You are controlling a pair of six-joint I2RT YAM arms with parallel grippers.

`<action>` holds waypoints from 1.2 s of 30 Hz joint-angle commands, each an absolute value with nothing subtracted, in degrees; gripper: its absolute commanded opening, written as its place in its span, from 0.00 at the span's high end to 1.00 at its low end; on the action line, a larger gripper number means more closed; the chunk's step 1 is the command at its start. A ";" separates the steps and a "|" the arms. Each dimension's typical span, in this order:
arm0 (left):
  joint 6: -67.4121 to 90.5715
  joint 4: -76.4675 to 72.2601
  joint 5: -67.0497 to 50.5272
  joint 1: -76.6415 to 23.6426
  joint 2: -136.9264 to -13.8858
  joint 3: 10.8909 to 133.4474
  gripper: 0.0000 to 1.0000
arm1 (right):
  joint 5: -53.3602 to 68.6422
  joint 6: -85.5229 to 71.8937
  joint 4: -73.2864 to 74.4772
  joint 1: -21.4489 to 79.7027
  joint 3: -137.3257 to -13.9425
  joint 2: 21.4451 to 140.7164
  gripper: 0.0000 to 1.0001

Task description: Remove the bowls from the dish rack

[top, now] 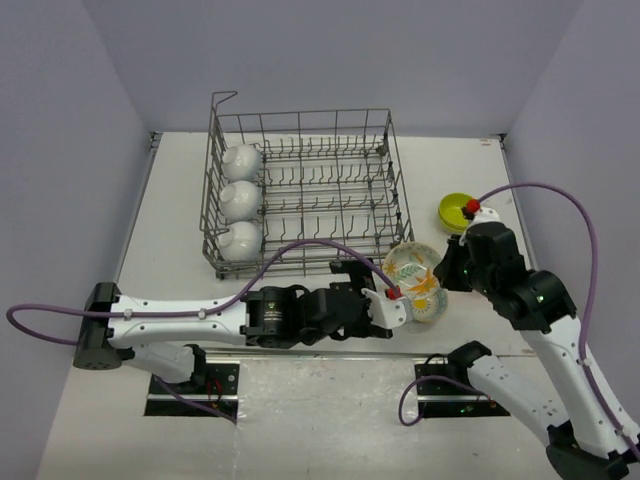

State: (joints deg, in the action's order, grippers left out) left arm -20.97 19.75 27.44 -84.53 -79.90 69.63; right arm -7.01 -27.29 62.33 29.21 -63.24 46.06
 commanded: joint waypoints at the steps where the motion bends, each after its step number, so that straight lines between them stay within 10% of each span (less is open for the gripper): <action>1: -11.80 13.63 34.52 -83.50 -71.92 66.72 0.00 | -10.63 -31.71 61.43 24.10 -61.97 41.41 1.00; 31: 8.35 3.52 32.96 -72.86 -52.12 54.76 0.00 | -23.73 -71.01 51.33 23.91 -27.34 27.60 1.00; 36: 8.44 3.95 32.35 -72.86 -51.77 54.67 0.00 | -23.73 -73.30 50.98 23.82 -25.75 30.14 0.78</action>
State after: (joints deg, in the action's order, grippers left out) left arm 7.03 6.87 33.28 -72.82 -52.53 55.09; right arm -20.64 -69.28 54.37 23.97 -25.93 28.69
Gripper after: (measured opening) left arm 0.997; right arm 0.160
